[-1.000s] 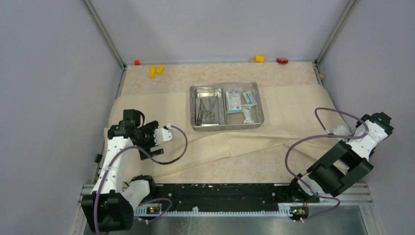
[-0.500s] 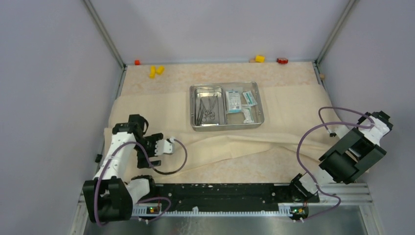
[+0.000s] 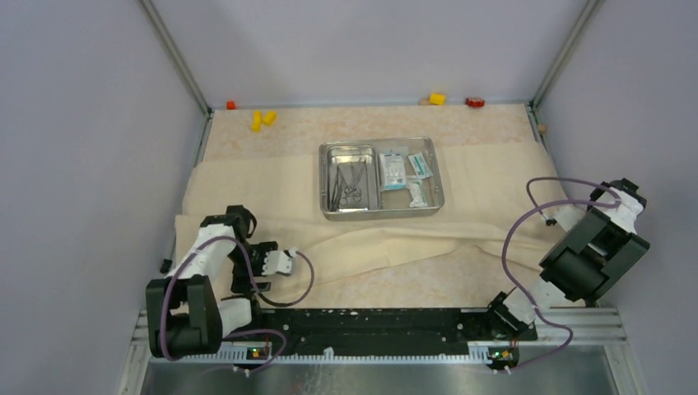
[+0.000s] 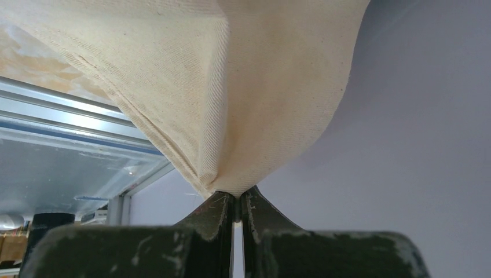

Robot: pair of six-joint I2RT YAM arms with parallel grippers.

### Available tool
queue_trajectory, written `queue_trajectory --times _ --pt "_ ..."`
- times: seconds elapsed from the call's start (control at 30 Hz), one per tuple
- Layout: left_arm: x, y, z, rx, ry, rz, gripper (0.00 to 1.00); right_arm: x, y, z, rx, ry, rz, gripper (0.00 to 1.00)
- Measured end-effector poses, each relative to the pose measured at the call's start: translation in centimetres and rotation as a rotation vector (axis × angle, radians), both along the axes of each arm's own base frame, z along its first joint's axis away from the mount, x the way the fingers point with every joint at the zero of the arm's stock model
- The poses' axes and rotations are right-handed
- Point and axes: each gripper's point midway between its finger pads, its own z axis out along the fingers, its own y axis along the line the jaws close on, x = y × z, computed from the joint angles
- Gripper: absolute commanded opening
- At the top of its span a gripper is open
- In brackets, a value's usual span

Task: Open and lay out the surgical kit
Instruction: Smooth out the surgical kit at the center of the board.

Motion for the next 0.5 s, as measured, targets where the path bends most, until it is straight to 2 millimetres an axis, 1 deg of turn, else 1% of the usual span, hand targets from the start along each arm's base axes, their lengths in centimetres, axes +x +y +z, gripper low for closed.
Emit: queue_trajectory --times 0.13,0.27,0.4,0.5 --pt "-0.3 1.1 -0.5 0.059 0.008 -0.032 0.89 0.3 -0.2 -0.5 -0.022 0.022 0.006 0.03" --pt "-0.3 2.9 -0.8 0.166 0.000 -0.074 0.88 -0.2 -0.4 -1.1 -0.042 0.050 0.004 0.04" --pt "-0.2 4.8 -0.8 0.275 0.004 -0.099 0.84 -0.3 -1.1 -1.1 -0.078 0.075 -0.001 0.06" --pt "-0.4 5.9 -0.6 0.338 0.025 -0.114 0.84 -0.4 -1.3 -1.0 -0.088 0.084 -0.002 0.06"
